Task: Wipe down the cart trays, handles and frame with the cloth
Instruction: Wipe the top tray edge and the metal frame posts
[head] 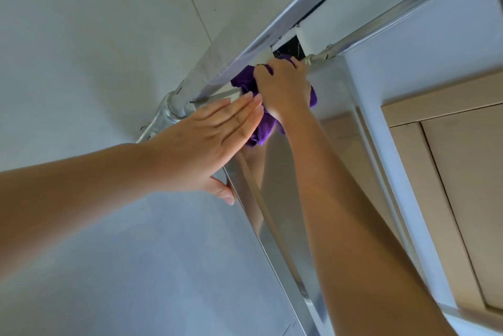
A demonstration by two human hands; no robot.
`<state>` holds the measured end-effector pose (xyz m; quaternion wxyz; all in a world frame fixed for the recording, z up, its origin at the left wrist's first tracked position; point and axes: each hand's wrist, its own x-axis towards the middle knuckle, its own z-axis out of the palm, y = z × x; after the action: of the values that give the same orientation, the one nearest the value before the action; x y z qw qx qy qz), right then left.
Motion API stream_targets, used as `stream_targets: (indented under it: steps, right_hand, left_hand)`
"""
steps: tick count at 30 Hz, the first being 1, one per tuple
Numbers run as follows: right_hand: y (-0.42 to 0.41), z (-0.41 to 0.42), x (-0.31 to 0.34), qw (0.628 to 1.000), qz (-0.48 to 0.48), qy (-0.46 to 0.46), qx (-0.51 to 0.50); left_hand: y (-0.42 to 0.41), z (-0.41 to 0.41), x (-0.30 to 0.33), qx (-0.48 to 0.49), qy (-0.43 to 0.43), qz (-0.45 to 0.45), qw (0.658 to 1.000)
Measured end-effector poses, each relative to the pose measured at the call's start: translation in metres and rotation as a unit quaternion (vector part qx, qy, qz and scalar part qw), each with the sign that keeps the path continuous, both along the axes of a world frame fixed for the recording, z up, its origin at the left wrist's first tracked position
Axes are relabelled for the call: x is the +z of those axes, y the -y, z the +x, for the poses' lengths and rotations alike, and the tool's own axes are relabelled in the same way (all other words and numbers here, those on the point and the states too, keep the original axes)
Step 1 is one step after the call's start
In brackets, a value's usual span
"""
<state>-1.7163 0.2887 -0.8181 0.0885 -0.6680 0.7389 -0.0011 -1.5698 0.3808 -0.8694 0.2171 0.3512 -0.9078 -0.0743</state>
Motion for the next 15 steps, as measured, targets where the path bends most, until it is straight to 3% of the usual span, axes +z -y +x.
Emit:
stream_targets:
  steps: [3,6,10,13,15]
  right_hand:
    - [-0.019,0.000,0.000,0.998,0.029,0.032,0.042]
    - [-0.039,0.004,0.003,0.994,-0.006,0.093,0.048]
    - [-0.043,0.012,0.003,0.996,-0.027,0.081,0.036]
    - [-0.048,0.026,0.002,0.998,-0.031,0.038,-0.027]
    - [-0.054,0.042,0.002,0.995,-0.002,0.015,-0.103]
  left_hand:
    - [-0.001,-0.001,0.000,-0.013,-0.012,-0.009,1.000]
    - [-0.003,0.000,0.000,-0.023,-0.045,-0.021,0.999]
    - [-0.018,0.017,-0.010,0.013,-0.137,0.006,0.990]
    - [-0.028,0.038,-0.021,0.148,-0.235,0.087,0.957]
    - [-0.024,0.044,-0.018,0.185,-0.251,0.184,0.932]
